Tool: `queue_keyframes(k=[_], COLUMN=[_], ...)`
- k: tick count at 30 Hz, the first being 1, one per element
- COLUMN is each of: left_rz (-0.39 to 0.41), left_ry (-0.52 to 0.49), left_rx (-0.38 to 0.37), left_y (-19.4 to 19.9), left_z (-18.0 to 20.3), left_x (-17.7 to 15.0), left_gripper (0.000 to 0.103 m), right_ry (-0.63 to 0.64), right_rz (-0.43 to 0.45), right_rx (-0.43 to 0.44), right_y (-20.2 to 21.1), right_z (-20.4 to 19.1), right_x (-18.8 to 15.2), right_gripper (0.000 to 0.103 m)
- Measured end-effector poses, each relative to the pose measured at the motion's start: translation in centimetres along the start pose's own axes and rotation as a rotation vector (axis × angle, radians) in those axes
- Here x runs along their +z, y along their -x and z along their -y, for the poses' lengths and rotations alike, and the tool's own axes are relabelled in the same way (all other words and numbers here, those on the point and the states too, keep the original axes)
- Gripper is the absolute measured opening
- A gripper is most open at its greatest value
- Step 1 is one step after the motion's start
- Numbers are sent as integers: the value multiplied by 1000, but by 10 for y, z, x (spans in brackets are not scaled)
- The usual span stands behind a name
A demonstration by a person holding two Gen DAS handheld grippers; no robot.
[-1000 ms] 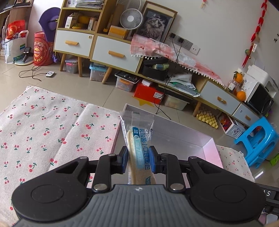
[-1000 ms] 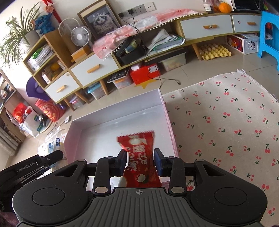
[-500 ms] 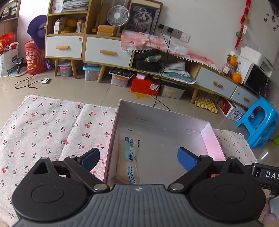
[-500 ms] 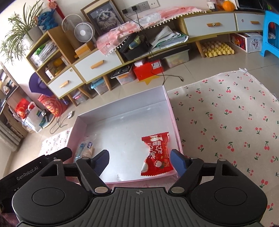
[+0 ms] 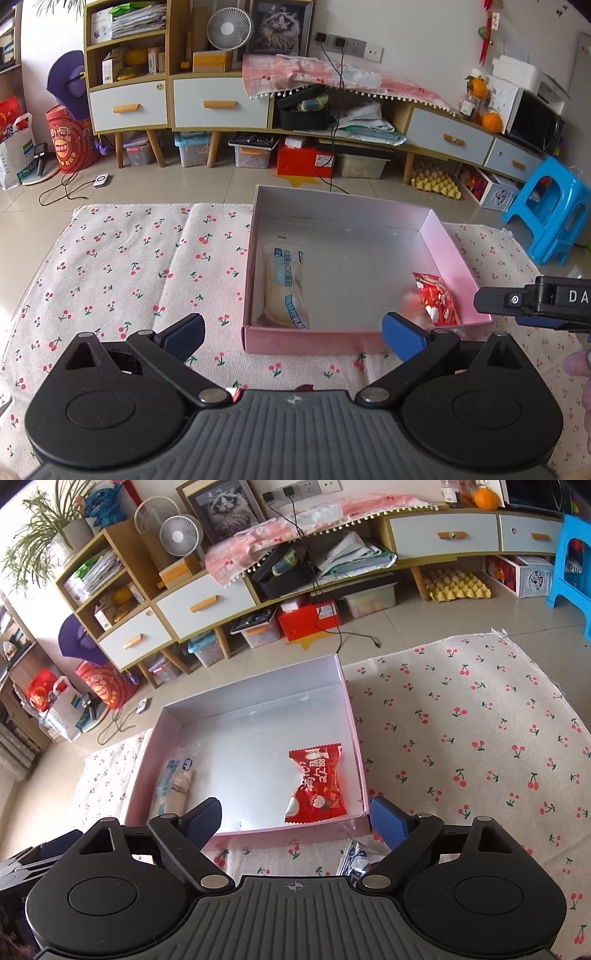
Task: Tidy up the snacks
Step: 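Grasp the clear bread bag with the left tool while the right tool grasps the yellow biscuit pack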
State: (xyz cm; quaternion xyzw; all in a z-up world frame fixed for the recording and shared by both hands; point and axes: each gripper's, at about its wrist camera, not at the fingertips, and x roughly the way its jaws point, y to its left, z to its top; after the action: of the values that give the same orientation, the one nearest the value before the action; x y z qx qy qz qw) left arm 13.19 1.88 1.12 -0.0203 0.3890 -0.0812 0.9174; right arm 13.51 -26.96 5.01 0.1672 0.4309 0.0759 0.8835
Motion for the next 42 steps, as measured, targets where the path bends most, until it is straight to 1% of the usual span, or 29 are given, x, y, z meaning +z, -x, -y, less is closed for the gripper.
queue_keyframes(k=[3,6,10,14,20,23,25,28,32,35,37,39,42], left_rz=[-25,-36,-44,-54,-90,-112,-122,-129,-114,-115,-120,-128,-157], left_ry=[-4,-1,-1,-28,-73,-78,-74,-88,-190,-245,-274,-294,-297], left_rx=[9,15,29,58,65,66,54,4,-44,-76,-97,-116,-137], left_y=[4,9,15,18,19,21,25,29,33,34,34,34,31], left_z=[-6,-15,-24,-30,-38,-44,-47,-48,-42,-37,-34,-32,-29], left_x=[-5,-10,-20,-28,-40,-44,-45,-47,-53,-58,-61,-63,-64], left_gripper=[102,102,102,102,102,102,102,102,94,87,84,82,77], right_ry=[12,41,88,131,150,163,180,226,324,384,430,481,544], right_rz=[-15,-32,-47,-59,-81,-87,-97,-102,-115,-152,-178,-191,-183], right_rx=[29,46,44,29,26,32,45,60,89,134,150,142,97], right_y=[4,8,10,10,8,8,7,4,-2,-9,-13,-17,-22], right_z=[-3,-7,-11,-13,-14,-18,-23,-34,-53,-64,-74,-82,-91], right_x=[-7,-14,-25,-34,-42,-46,-48,-53,-60,-66,-72,-78,-85], right_gripper=[93,94,94,94,94,94,94,94,94,94,94,95,95])
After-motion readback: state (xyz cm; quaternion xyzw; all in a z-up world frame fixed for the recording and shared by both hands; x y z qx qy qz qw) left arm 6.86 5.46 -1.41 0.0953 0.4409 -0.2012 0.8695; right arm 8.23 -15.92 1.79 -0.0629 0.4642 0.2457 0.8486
